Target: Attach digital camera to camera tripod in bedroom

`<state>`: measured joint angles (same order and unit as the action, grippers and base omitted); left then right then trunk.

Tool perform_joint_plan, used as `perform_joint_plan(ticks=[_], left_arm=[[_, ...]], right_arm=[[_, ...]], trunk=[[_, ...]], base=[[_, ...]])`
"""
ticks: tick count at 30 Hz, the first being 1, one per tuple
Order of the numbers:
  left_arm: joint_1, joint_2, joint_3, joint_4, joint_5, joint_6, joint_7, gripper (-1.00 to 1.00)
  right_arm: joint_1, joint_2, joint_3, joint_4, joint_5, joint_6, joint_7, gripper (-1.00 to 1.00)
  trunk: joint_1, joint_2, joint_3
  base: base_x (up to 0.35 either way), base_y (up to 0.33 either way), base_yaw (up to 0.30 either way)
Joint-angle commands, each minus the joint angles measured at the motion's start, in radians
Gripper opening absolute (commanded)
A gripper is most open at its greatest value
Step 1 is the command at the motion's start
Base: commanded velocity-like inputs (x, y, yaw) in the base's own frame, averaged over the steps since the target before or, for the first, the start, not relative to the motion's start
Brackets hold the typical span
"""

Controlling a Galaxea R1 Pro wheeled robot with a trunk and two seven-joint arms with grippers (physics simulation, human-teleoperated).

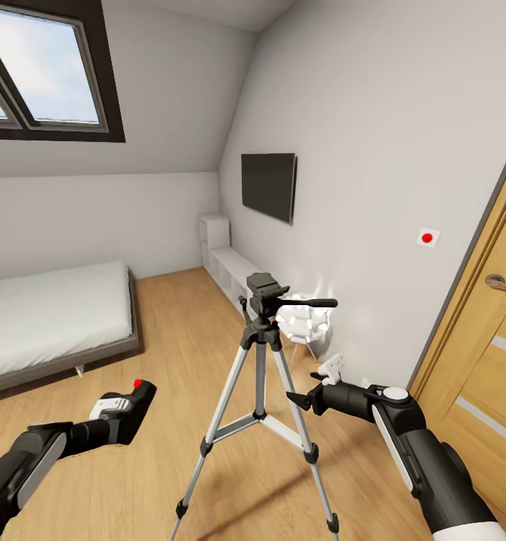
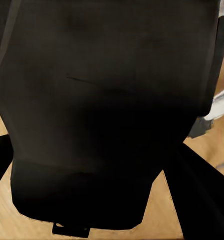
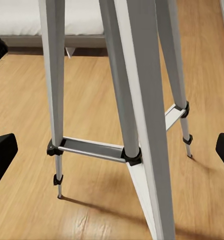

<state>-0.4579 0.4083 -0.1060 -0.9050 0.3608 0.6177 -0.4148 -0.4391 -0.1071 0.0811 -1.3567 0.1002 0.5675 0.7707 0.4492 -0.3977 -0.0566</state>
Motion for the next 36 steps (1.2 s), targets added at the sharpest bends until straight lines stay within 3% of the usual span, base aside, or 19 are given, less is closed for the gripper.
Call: perform_joint_plan(ticks=[1, 6, 16, 23, 25, 36], left_arm=[[-0.001, 0.003, 0.009, -0.033, 0.002, 0.027, -0.003, -1.00], [-0.001, 0.005, 0.042, -0.151, 0.002, 0.115, -0.008, -1.00], [-0.001, 0.007, 0.054, -0.322, 0.004, 0.216, -0.011, -1.00], [-0.001, 0.007, 0.095, -0.437, 0.006, 0.296, -0.016, -1.00], [-0.006, 0.008, 0.120, -0.482, 0.007, 0.354, -0.067, -1.00], [-0.082, 0.050, 0.150, -0.512, 0.007, 0.387, -0.185, -1.00]], right_arm=[[-0.001, 0.000, 0.000, -0.002, 0.010, 0.002, 0.007, 1.00], [-0.001, 0.000, 0.000, -0.001, 0.010, 0.002, 0.007, 1.00], [-0.001, 0.000, 0.000, -0.001, 0.010, 0.002, 0.006, 1.00], [-0.001, 0.000, 0.000, -0.001, 0.010, 0.002, 0.006, 1.00], [-0.001, 0.000, 0.000, -0.001, 0.010, 0.002, 0.006, 1.00], [-0.001, 0.001, 0.000, -0.001, 0.010, 0.001, 0.005, 1.00]], trunk=[[0.001, -0.002, -0.002], [0.001, -0.002, -0.002], [0.001, -0.002, -0.002], [0.001, -0.002, -0.002], [0.001, -0.002, -0.002], [0.001, -0.002, -0.002]], base=[[0.000, 0.000, 0.000], [0.000, 0.000, 0.000], [0.000, 0.000, 0.000], [0.000, 0.000, 0.000], [0.000, 0.000, 0.000], [0.000, 0.000, 0.000]])
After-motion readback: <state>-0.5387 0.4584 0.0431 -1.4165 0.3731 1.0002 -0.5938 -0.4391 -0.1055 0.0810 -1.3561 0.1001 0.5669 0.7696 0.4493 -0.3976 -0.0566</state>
